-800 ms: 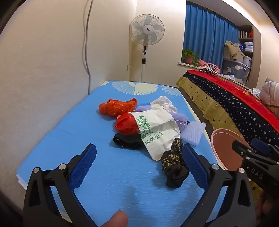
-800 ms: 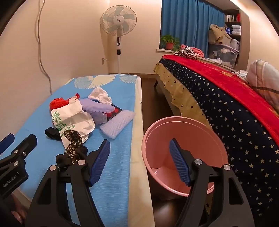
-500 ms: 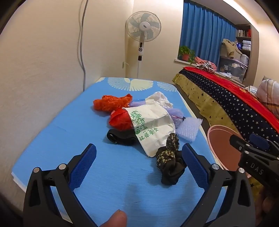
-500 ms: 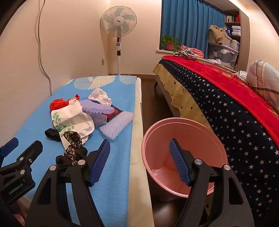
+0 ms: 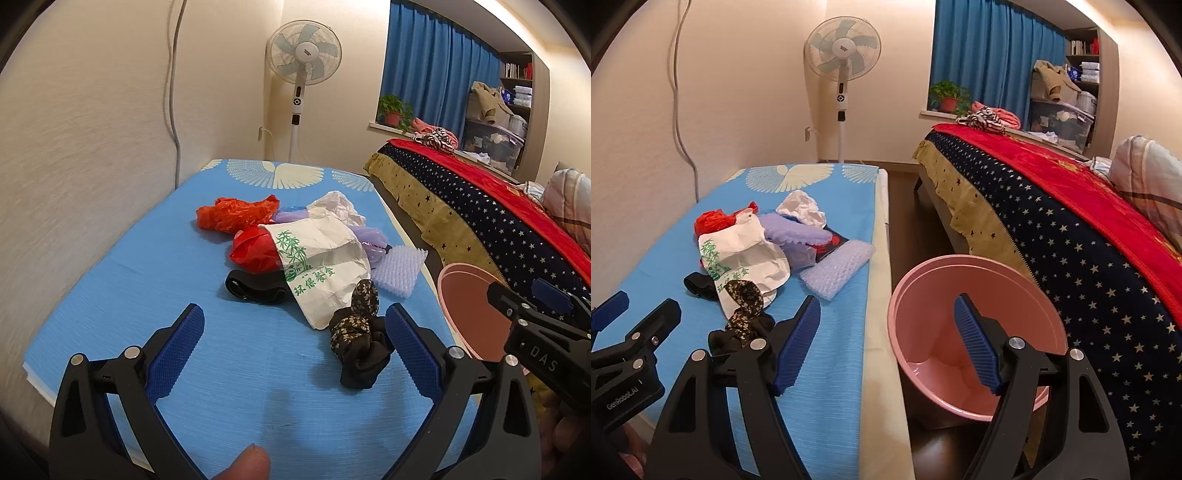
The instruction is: Collect trash
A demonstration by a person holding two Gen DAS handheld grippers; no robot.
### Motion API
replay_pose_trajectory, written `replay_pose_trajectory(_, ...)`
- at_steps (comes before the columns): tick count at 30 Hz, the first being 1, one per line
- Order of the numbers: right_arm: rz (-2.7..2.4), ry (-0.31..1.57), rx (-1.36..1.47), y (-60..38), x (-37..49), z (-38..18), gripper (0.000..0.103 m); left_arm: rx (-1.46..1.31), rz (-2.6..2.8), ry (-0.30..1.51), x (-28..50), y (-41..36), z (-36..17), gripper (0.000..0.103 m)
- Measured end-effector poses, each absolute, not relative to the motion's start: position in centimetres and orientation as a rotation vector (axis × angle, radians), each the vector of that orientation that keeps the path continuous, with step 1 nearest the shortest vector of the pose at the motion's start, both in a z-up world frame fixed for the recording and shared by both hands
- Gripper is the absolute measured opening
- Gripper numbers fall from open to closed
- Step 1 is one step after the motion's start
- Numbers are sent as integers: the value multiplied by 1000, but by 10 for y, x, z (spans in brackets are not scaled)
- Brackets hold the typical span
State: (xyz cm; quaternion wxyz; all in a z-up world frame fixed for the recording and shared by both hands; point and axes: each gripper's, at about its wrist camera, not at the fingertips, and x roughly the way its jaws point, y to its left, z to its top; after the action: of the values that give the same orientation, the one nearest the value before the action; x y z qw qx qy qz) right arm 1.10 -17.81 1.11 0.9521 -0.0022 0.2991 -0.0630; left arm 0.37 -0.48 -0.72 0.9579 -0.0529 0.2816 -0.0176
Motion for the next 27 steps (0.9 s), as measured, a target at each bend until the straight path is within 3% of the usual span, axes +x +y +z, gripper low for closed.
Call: replay_pose_trajectory(27,-110,606,-5,-175,11,13,74,-105,-33,578,2,-5,-9,95)
